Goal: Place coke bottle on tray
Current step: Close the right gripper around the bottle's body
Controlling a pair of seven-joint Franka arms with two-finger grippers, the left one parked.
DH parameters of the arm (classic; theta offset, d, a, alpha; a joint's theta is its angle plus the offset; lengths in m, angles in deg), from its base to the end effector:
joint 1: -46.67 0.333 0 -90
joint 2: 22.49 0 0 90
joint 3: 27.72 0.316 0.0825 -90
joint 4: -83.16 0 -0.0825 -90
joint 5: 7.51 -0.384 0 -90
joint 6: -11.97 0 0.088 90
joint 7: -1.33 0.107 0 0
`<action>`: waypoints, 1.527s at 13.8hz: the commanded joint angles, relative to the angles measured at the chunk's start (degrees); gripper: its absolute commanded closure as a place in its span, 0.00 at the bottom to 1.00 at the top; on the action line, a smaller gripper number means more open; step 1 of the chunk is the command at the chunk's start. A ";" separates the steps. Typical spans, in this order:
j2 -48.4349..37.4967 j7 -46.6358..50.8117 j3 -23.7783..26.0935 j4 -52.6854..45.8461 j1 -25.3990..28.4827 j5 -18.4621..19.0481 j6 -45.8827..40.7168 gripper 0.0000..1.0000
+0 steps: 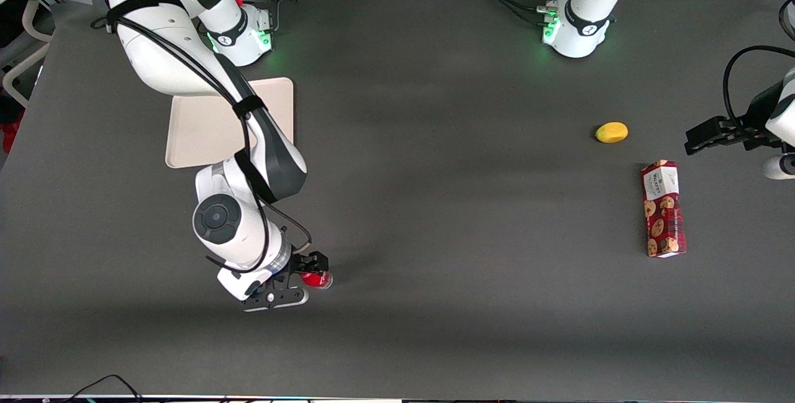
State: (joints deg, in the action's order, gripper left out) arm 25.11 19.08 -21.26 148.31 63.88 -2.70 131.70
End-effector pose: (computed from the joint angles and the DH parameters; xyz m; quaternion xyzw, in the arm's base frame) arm 0.7222 0.2824 0.3196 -0.9968 -0.0492 -0.0582 0.0248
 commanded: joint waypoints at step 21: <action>1.62 2.38 0.57 -1.43 0.11 0.29 -0.20 1.00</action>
State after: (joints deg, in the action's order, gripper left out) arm 26.81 20.11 -20.81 148.09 64.02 -2.69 132.23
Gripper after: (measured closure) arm 0.581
